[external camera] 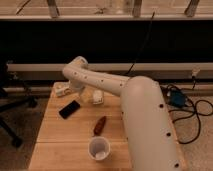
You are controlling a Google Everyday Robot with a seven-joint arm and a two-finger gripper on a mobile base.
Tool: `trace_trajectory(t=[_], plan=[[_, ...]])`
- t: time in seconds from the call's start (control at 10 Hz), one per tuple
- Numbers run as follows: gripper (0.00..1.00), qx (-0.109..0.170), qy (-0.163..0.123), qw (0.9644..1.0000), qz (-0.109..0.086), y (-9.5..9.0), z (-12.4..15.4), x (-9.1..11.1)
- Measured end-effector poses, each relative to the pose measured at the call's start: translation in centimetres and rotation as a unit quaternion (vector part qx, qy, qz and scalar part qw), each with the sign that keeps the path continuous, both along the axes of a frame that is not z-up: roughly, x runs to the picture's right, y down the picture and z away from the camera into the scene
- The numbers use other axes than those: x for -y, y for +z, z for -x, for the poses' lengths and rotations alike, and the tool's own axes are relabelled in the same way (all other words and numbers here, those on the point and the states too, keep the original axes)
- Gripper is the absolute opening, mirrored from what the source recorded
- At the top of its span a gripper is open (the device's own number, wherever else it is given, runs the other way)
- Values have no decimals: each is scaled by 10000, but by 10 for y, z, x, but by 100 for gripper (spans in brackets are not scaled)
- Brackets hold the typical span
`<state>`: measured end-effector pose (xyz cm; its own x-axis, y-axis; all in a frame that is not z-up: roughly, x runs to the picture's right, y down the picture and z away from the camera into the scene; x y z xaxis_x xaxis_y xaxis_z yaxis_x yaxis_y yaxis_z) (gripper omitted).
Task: Place the eraser in the ceramic cup
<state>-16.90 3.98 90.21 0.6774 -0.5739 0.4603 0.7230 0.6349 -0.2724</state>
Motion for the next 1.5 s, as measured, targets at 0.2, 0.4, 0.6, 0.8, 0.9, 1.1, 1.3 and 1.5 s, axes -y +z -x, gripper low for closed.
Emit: trace_trajectory(t=[0.2, 0.4, 0.6, 0.8, 0.9, 1.1, 1.3, 1.5], plan=[[80, -63, 10, 10000, -1, 0, -5, -1], [80, 19, -111, 9999, 127, -5, 5, -14], [80, 104, -254, 9993, 245, -7, 18, -28], [80, 133, -388, 9985, 350, -6, 23, -38], [80, 152, -437, 9982, 379, -5, 27, -41], [80, 174, -548, 9973, 457, -5, 31, -47], [80, 196, -628, 9965, 515, -5, 34, -54], [80, 236, -697, 9957, 564, -6, 39, -61]])
